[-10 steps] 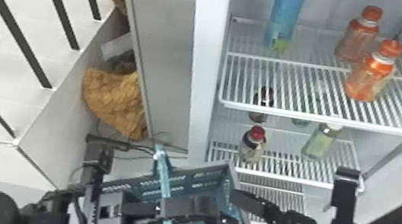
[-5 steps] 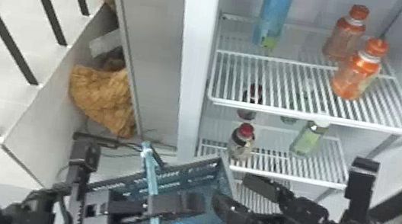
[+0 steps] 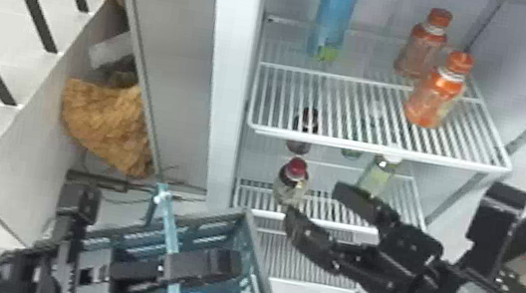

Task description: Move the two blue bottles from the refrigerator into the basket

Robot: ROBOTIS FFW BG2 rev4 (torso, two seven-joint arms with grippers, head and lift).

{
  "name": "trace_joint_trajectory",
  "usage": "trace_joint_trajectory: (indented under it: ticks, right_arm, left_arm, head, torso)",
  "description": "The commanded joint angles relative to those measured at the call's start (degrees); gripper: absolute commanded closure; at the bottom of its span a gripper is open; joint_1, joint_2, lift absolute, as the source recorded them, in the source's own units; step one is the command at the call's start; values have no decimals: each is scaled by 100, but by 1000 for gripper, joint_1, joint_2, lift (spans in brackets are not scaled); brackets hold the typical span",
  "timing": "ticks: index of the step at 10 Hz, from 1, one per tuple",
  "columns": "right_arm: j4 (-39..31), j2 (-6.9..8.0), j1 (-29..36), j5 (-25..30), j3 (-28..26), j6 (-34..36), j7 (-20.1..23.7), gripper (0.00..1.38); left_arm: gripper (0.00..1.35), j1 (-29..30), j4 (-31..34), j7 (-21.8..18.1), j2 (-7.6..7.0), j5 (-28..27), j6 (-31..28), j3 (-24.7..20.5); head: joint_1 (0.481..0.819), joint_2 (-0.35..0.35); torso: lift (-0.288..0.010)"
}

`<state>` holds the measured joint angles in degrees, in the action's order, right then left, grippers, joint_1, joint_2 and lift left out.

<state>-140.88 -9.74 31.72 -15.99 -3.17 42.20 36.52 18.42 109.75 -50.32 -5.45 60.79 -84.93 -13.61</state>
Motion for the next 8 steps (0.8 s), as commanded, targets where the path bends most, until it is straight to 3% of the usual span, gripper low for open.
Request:
trace_joint_trajectory:
  ticks: [1,3,8]
  right_arm:
    - [-66,68,6,136,-106,-353,-171,179]
    - [258,183,-121,285,-289,-831,-452,185]
    - [1931,209,-1457,342,-95,-2040,-830,186]
  left_arm:
    - [1202,14,0,5,0,0,0,1]
    - [1202,28,0,5,0,23,0,-11]
    - [1202,28,-56,13,17,11,0,24]
  head:
    - [695,-80]
    - [695,-115]
    - [695,-184]
  torso:
    - [-10]
    - [-10]
    - [-10]
